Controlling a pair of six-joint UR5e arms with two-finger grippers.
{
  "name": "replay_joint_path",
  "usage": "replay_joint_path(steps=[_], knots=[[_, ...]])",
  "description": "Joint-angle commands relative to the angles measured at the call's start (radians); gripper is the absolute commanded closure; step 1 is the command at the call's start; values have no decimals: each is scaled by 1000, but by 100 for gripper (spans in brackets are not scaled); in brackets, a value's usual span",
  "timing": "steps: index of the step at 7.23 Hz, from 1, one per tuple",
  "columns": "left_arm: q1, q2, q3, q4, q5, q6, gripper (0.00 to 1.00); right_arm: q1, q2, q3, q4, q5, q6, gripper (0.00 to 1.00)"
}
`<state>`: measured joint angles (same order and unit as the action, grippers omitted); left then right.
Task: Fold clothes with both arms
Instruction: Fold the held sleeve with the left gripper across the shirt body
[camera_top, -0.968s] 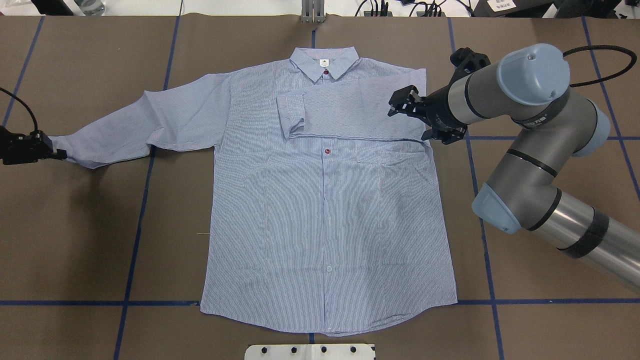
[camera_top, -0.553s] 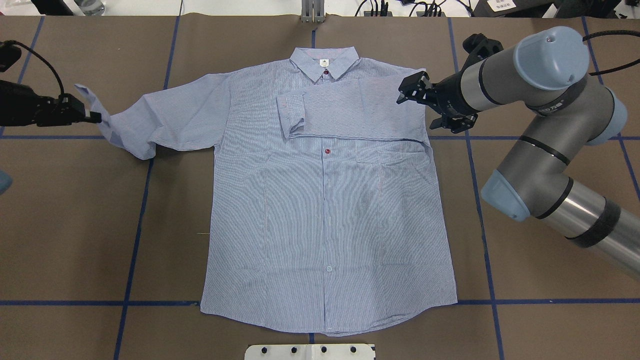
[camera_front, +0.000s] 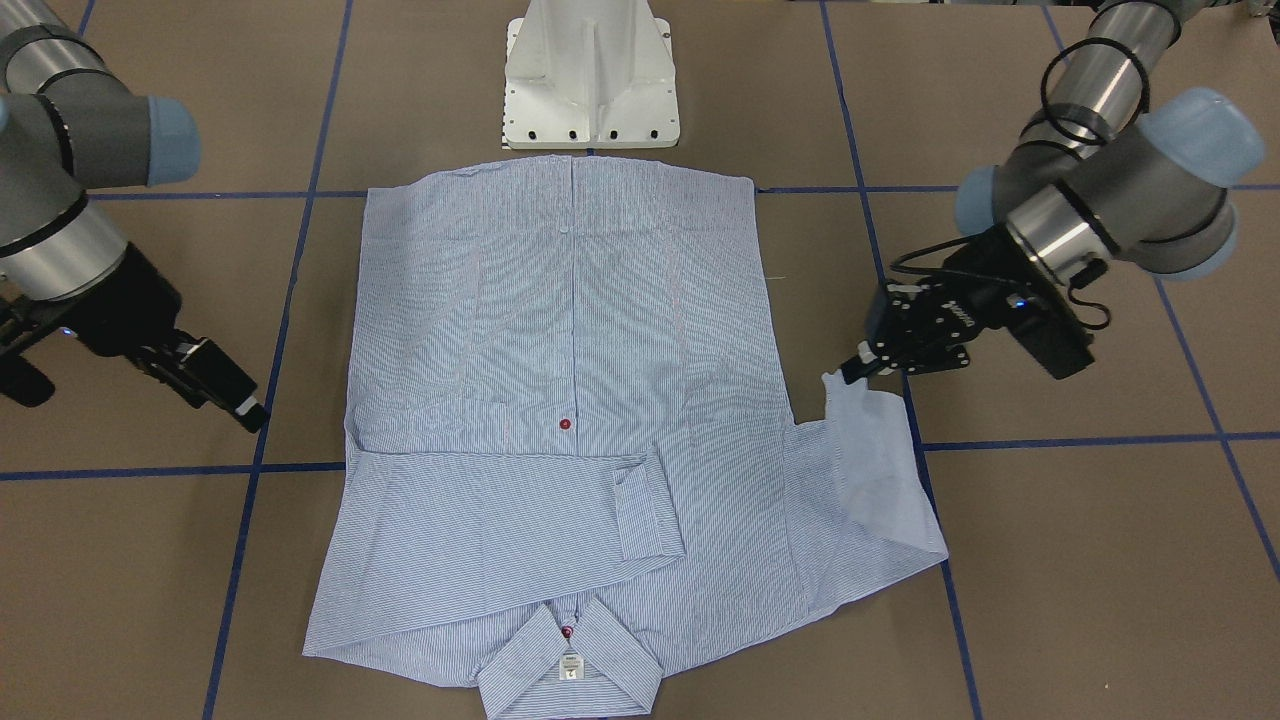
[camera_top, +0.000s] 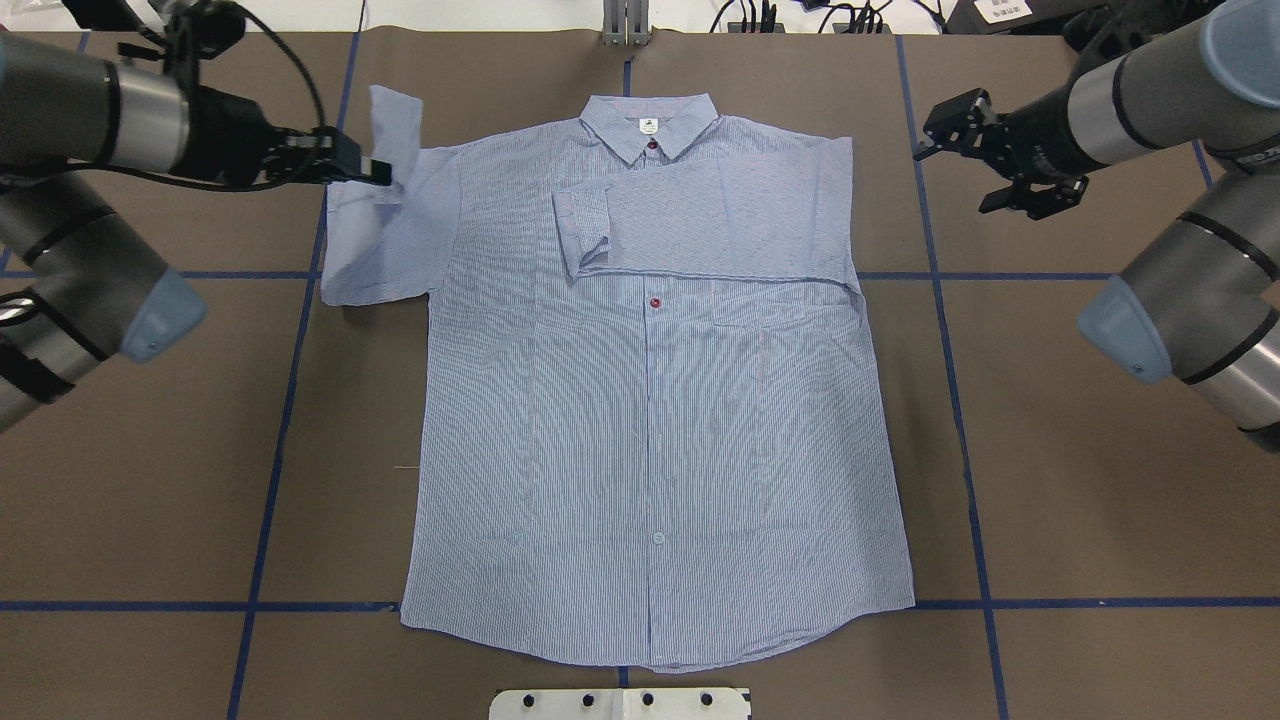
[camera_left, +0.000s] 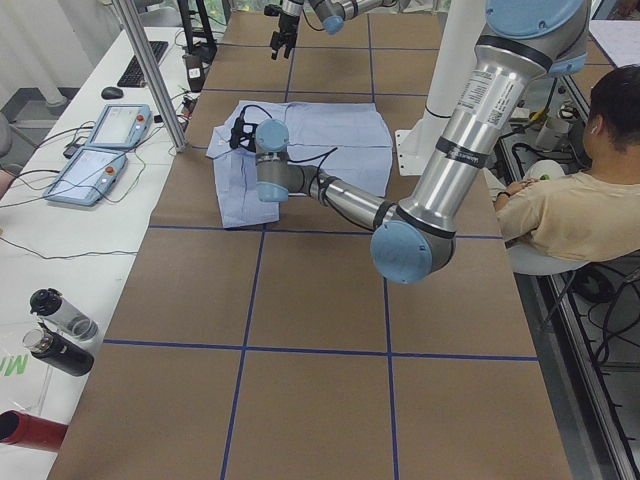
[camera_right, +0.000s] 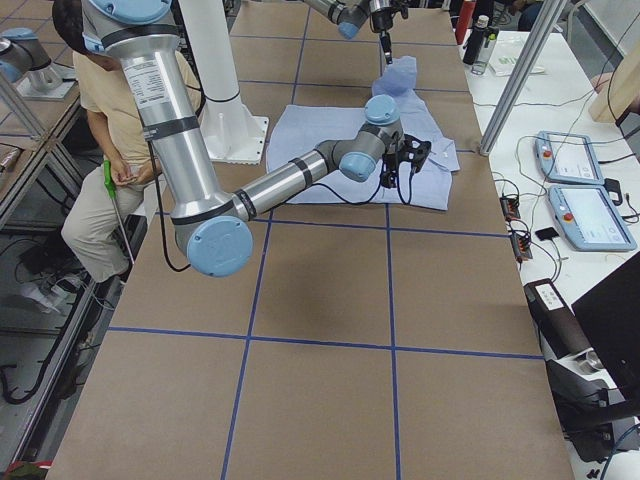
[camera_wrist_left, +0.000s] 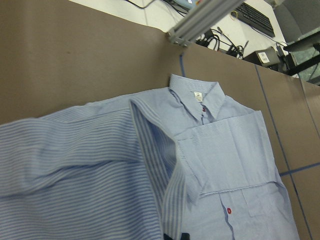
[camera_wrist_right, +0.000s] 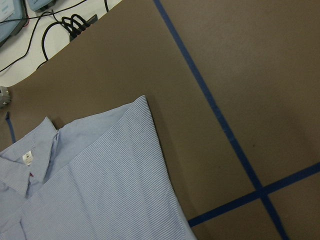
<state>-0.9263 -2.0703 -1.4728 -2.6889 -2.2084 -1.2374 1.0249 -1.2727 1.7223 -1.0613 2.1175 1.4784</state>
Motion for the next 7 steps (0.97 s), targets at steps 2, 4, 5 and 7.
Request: replay_joint_path(steps=[2, 4, 5, 7], knots=[[235, -247, 29, 293, 295, 41, 100, 78, -88, -7, 0, 9, -164, 0], [265, -344, 130, 290, 355, -26, 100, 89, -105, 2, 1, 13, -165, 0], [271, -370, 150, 287, 369, -30, 100, 90, -105, 14, 1, 15, -165, 0], [293, -404, 167, 285, 372, -33, 100, 93, -106, 14, 0, 13, -165, 0]])
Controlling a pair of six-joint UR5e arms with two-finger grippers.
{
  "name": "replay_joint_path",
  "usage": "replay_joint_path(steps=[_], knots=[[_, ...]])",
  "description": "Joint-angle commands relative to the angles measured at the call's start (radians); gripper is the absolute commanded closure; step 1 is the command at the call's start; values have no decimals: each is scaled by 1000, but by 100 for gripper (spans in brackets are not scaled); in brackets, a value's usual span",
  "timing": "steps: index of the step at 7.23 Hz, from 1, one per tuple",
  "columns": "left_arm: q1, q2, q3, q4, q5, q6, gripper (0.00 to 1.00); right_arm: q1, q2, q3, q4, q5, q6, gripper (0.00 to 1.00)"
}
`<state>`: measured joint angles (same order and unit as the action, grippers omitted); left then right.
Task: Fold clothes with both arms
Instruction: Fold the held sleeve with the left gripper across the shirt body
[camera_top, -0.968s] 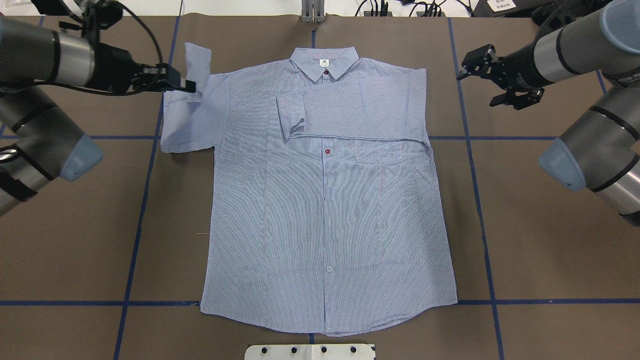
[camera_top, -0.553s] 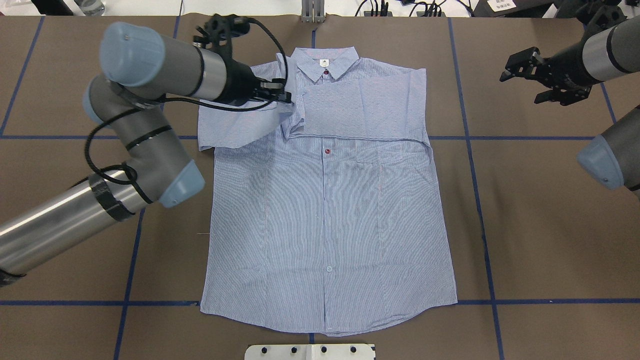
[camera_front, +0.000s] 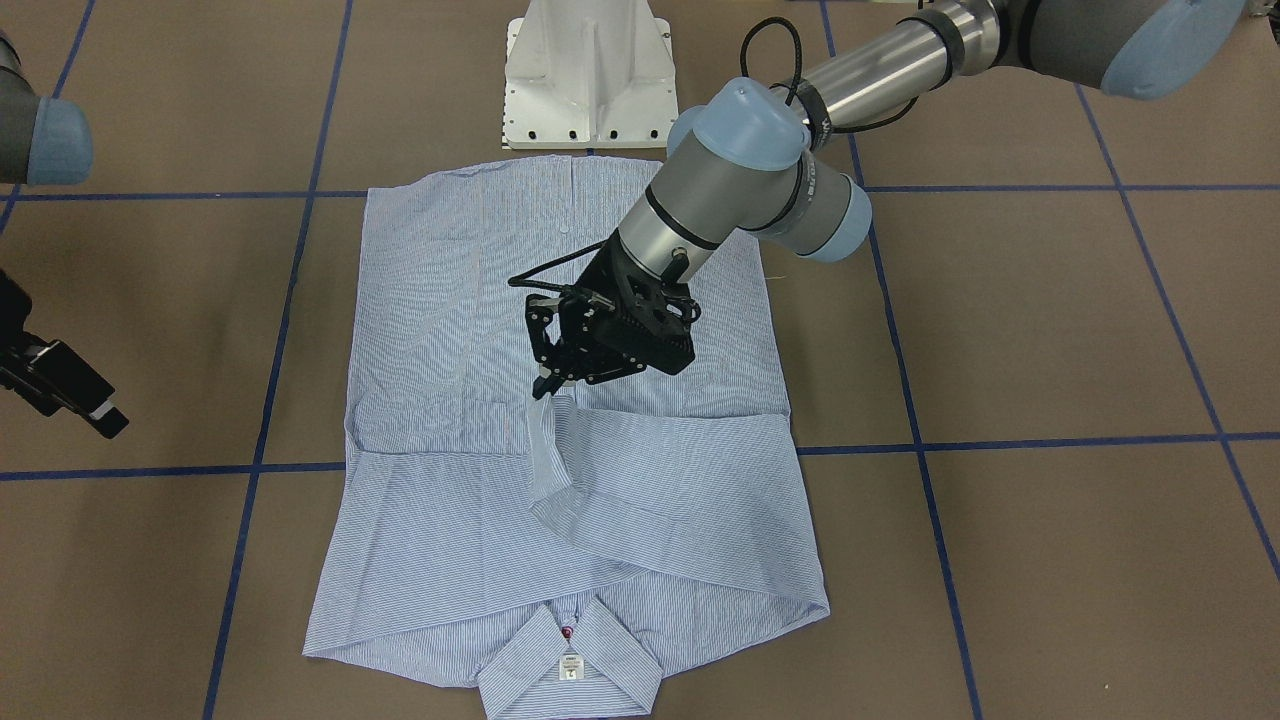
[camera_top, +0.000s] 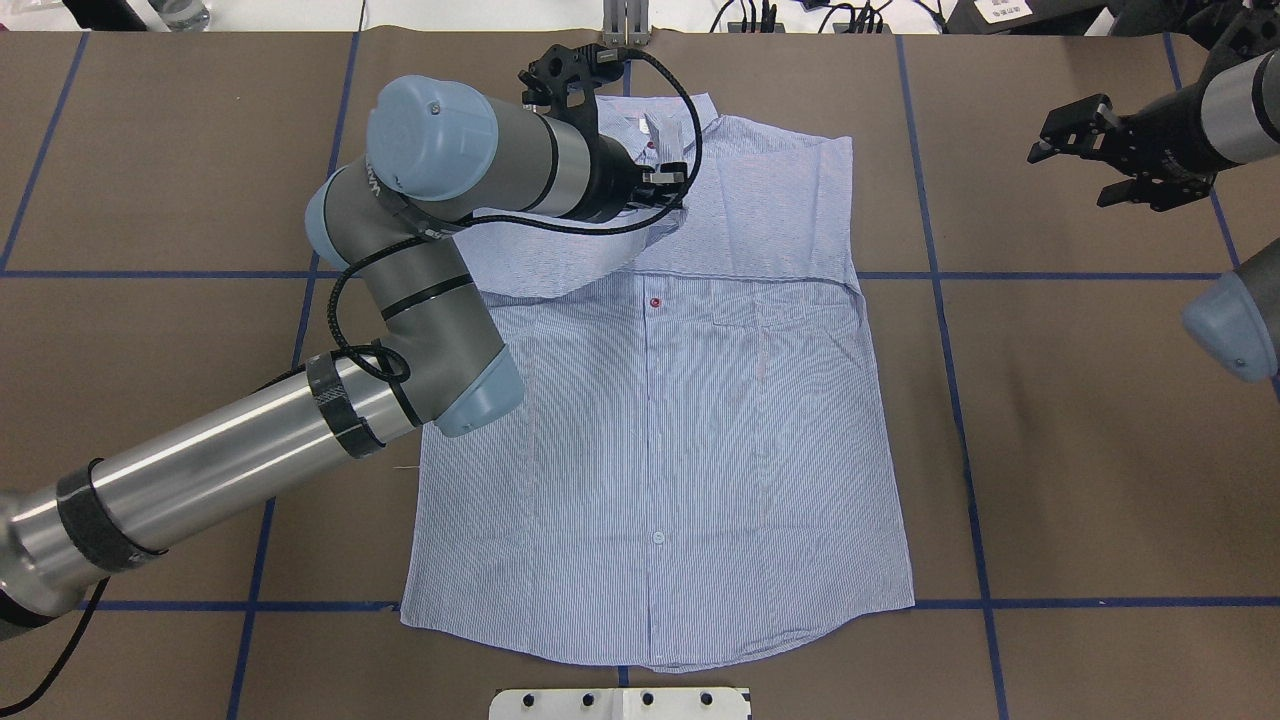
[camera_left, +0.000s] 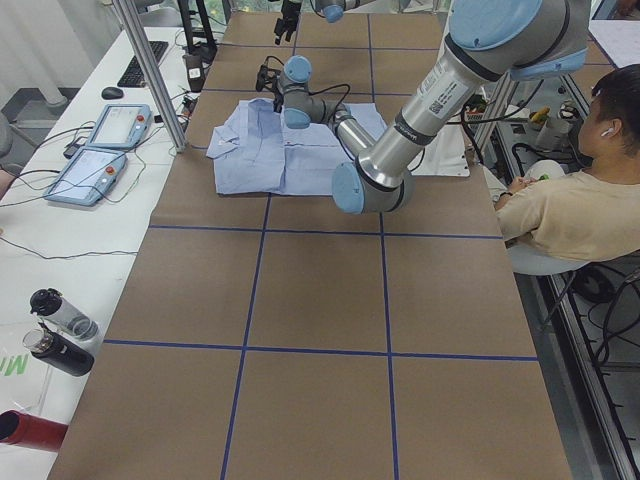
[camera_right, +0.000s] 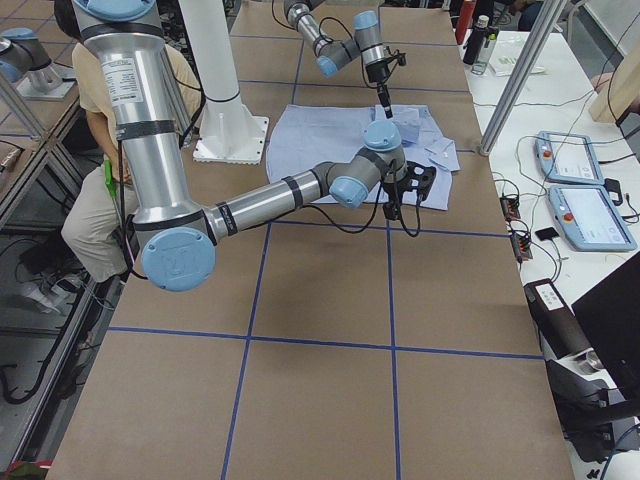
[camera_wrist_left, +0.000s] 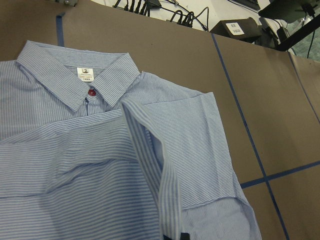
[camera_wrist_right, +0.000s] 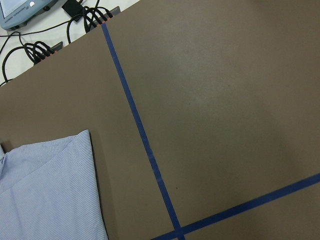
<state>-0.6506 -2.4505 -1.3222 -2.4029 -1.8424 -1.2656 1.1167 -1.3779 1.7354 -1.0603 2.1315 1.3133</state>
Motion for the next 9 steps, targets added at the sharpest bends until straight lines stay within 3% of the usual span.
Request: replay_joint_path(steps=[1, 3, 4, 6, 8, 9], knots=[[40, -24, 17, -2, 49, -5, 100, 2, -1, 1, -1, -1, 0, 0], [94, -30, 17, -4, 121, -5, 100, 0, -3, 0, -1, -8, 0, 0], [98, -31, 20, -4, 121, -5, 78, 0, -3, -3, -1, -10, 0, 0], [120, -106, 75, -4, 161, -106, 8, -1, -12, 1, -1, -10, 0, 0], [118, -124, 62, 10, 155, -135, 5, -18, -12, 30, 0, -4, 18, 0], [117, -10, -80, 33, 146, -133, 6, -67, -32, 71, 0, -4, 64, 0]])
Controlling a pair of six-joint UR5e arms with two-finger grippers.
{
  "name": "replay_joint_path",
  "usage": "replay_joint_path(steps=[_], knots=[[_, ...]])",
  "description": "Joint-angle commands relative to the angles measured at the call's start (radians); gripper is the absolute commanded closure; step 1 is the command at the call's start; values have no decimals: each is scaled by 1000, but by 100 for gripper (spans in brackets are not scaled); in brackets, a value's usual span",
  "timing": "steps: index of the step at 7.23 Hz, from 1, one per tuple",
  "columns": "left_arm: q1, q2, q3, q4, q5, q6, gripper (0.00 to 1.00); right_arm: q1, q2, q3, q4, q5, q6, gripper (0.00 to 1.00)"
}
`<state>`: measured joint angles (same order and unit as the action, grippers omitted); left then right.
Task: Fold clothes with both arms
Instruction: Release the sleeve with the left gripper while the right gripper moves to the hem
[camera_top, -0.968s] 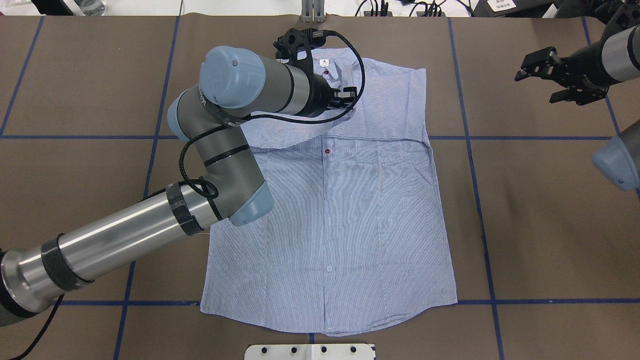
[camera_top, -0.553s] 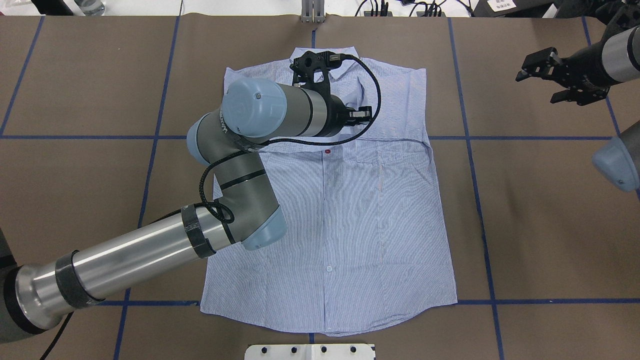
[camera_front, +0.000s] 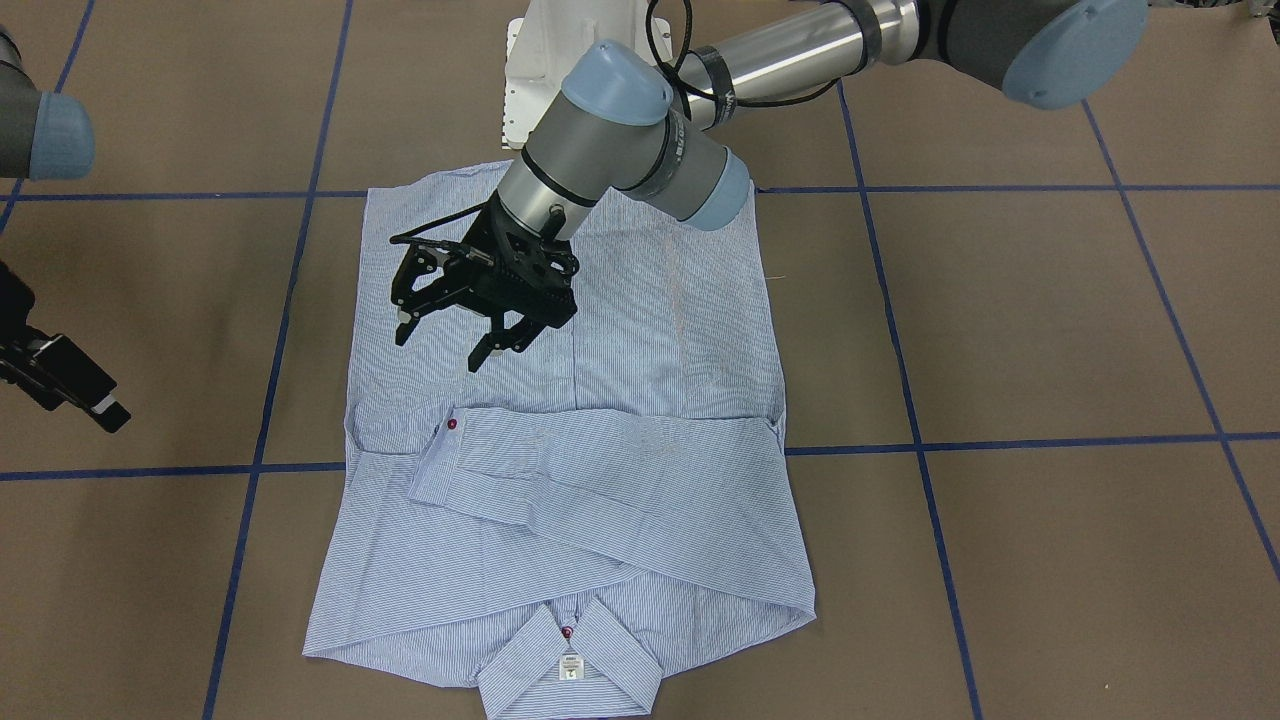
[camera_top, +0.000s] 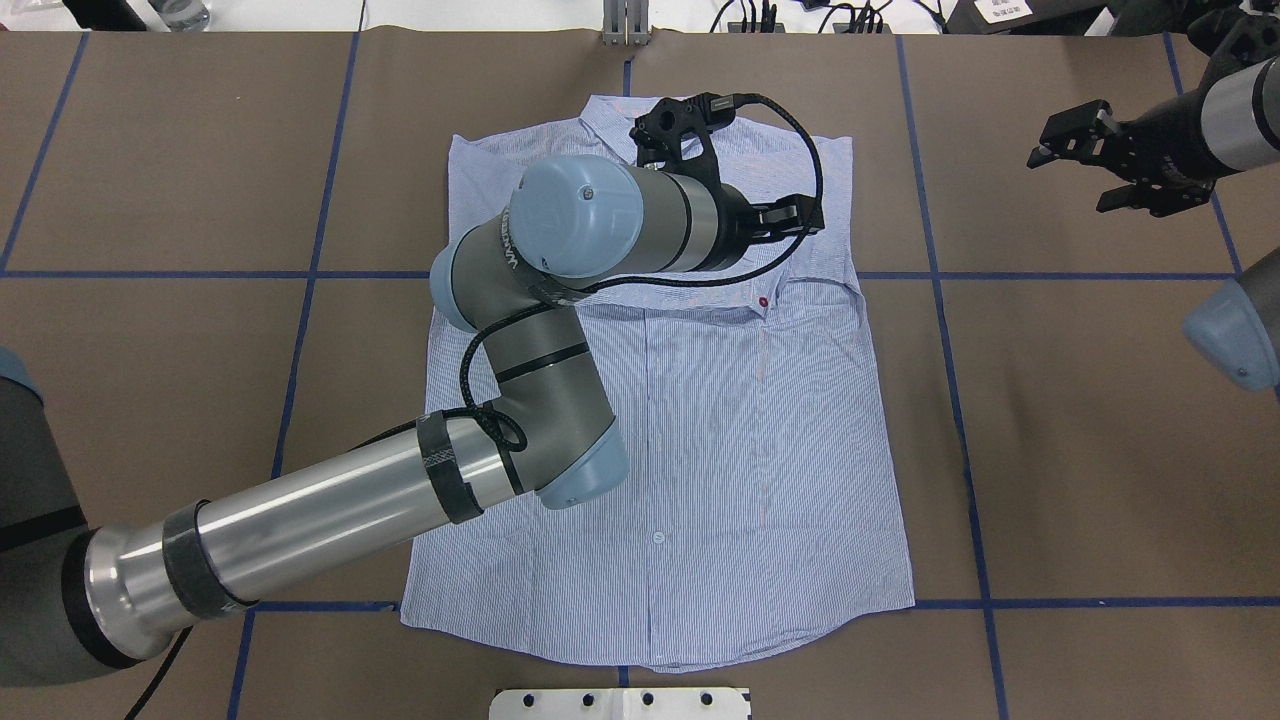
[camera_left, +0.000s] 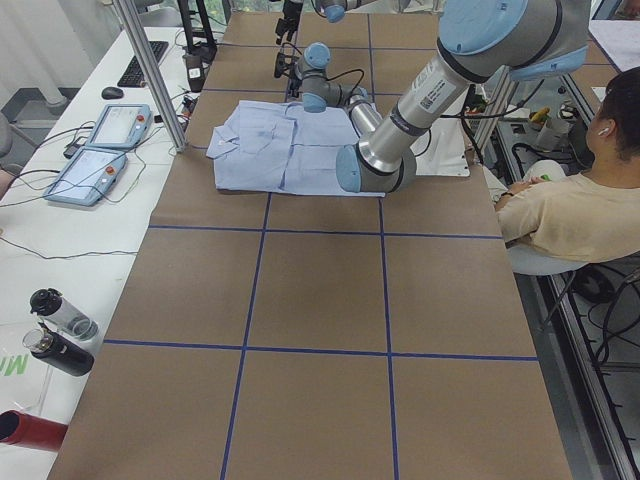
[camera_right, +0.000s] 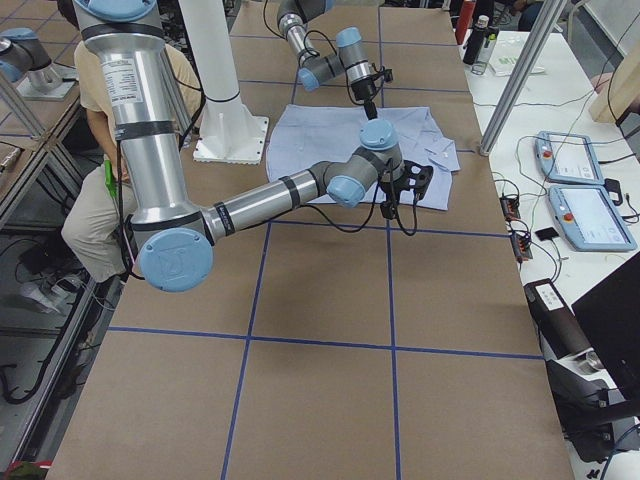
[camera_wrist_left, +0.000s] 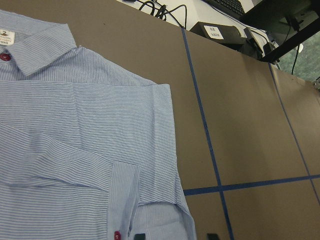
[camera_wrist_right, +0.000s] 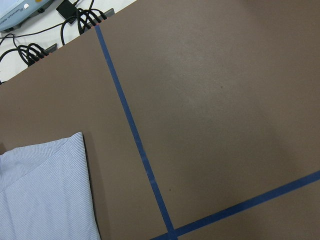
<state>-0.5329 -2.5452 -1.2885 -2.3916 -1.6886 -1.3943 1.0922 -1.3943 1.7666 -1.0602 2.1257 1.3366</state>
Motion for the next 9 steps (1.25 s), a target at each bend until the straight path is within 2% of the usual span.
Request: replay_joint_path(steps=[1, 2, 3, 4, 5, 6, 7, 9], knots=[[-2, 193, -273, 120, -79, 0, 10, -131, -17, 80, 3, -25, 182, 0], [-12, 314, -455, 234, -91, 9, 14, -235, -32, 144, 3, -99, 329, 0], [-18, 477, -614, 247, -95, 50, 18, -373, -69, 205, 2, -177, 477, 0], [-38, 596, -697, 249, -124, 128, 24, -523, -142, 293, 2, -296, 581, 0], [-98, 690, -703, 243, -245, 153, 25, -683, -226, 362, 0, -426, 626, 1], [-157, 760, -709, 236, -346, 187, 27, -809, -277, 387, 0, -537, 682, 1], [-170, 837, -745, 235, -347, 240, 27, -900, -294, 387, 0, -623, 735, 1], [-168, 846, -749, 235, -349, 229, 25, -972, -333, 387, 0, -690, 843, 2]])
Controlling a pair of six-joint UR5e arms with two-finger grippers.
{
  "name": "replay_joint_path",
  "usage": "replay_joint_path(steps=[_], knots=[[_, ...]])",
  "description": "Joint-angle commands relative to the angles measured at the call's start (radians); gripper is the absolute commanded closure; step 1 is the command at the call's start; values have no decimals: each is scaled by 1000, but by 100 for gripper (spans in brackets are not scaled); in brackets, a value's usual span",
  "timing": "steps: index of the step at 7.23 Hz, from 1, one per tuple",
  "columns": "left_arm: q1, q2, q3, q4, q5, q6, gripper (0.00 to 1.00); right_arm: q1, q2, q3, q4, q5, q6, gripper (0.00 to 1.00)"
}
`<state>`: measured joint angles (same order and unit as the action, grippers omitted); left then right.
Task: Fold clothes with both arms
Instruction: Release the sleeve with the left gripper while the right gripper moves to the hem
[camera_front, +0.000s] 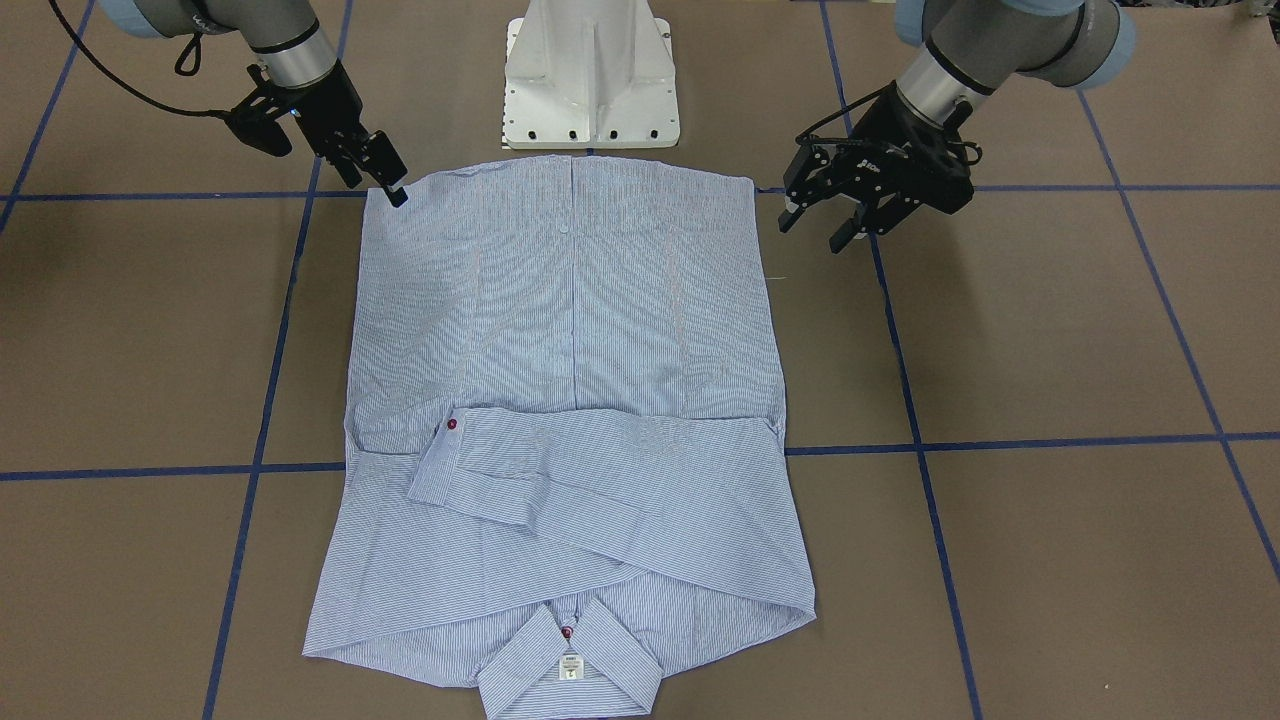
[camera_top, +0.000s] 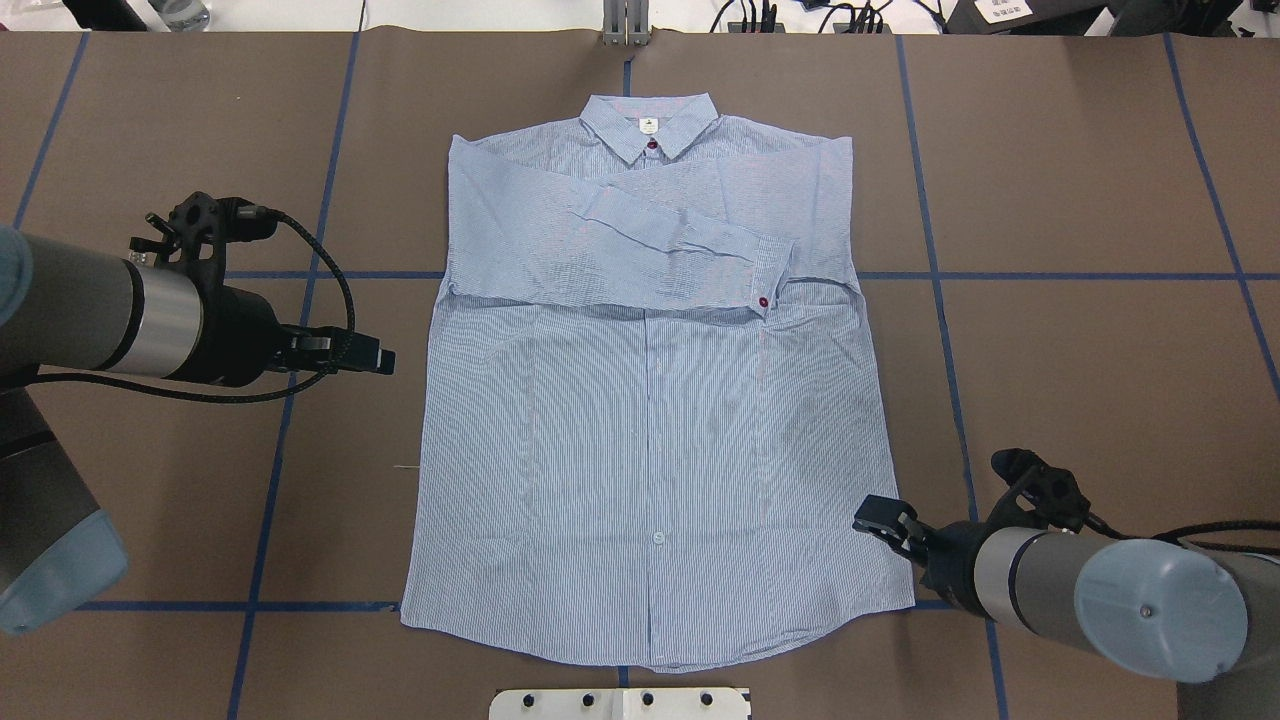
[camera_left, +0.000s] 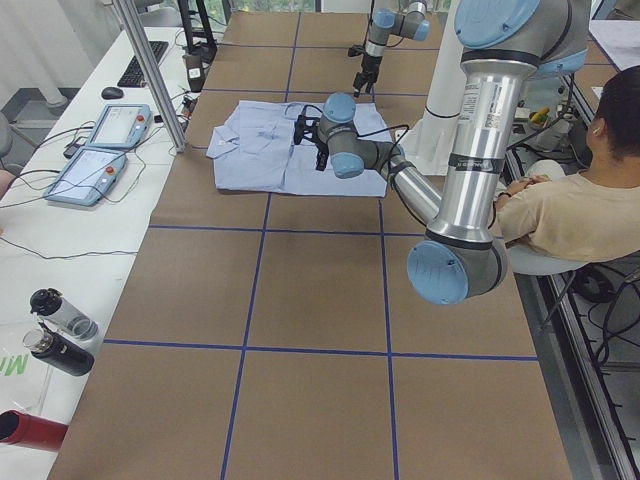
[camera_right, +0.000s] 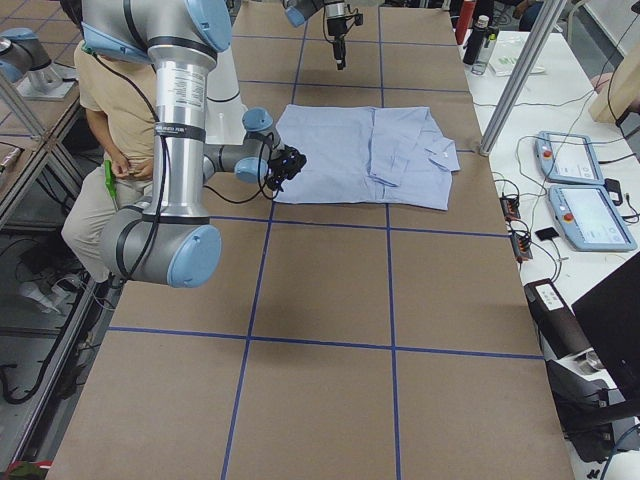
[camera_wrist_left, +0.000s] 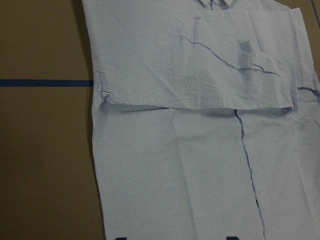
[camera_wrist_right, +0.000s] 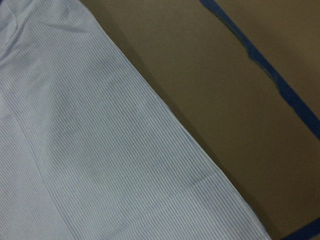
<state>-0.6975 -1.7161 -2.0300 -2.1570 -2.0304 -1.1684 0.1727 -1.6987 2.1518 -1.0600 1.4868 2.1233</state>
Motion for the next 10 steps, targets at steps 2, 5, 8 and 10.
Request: replay_joint_path(steps=[2, 5, 8, 10], knots=[[-4, 15, -15, 2, -7, -14, 23, -64, -42, -6, -2, -62, 89, 4], [-4, 16, -16, 3, -7, -40, 23, -102, -38, -23, 2, -43, 209, 10], [-4, 16, -13, 5, -5, -42, 23, -119, -30, -44, 0, -57, 221, 12], [-4, 16, -13, 5, -4, -45, 23, -119, -27, -49, 0, -57, 221, 12]])
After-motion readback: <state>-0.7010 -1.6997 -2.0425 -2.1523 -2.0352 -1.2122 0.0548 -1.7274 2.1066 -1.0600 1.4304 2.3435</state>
